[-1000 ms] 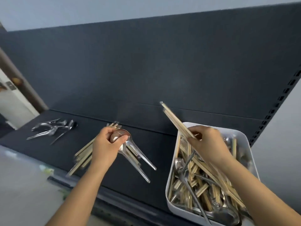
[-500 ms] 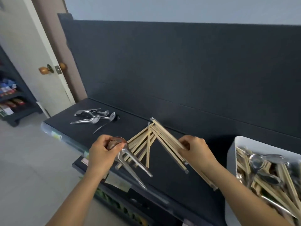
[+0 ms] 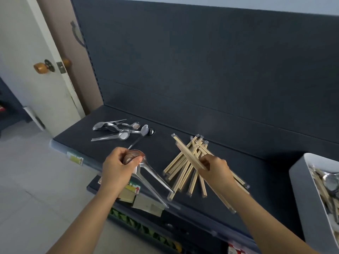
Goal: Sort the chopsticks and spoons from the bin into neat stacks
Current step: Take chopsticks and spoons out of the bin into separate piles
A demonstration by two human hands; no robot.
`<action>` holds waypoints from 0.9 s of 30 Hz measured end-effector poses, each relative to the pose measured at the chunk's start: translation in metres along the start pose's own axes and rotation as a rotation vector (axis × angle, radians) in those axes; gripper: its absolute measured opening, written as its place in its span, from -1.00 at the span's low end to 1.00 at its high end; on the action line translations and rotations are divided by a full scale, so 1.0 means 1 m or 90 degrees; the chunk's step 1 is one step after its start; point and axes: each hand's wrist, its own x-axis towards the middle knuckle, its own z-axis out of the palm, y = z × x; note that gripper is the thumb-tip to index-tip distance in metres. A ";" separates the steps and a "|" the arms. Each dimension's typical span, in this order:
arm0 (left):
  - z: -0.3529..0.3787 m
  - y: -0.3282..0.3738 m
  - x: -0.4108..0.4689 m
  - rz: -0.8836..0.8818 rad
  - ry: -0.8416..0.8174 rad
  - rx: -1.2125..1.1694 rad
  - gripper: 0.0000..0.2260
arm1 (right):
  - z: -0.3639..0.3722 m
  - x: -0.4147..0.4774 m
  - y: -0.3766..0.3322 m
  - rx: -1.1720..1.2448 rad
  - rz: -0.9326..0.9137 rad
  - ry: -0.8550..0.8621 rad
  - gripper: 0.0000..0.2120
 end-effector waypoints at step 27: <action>0.053 0.001 0.141 -0.016 -0.051 0.045 -0.81 | 0.036 0.146 0.030 -0.127 -0.059 -0.092 -0.62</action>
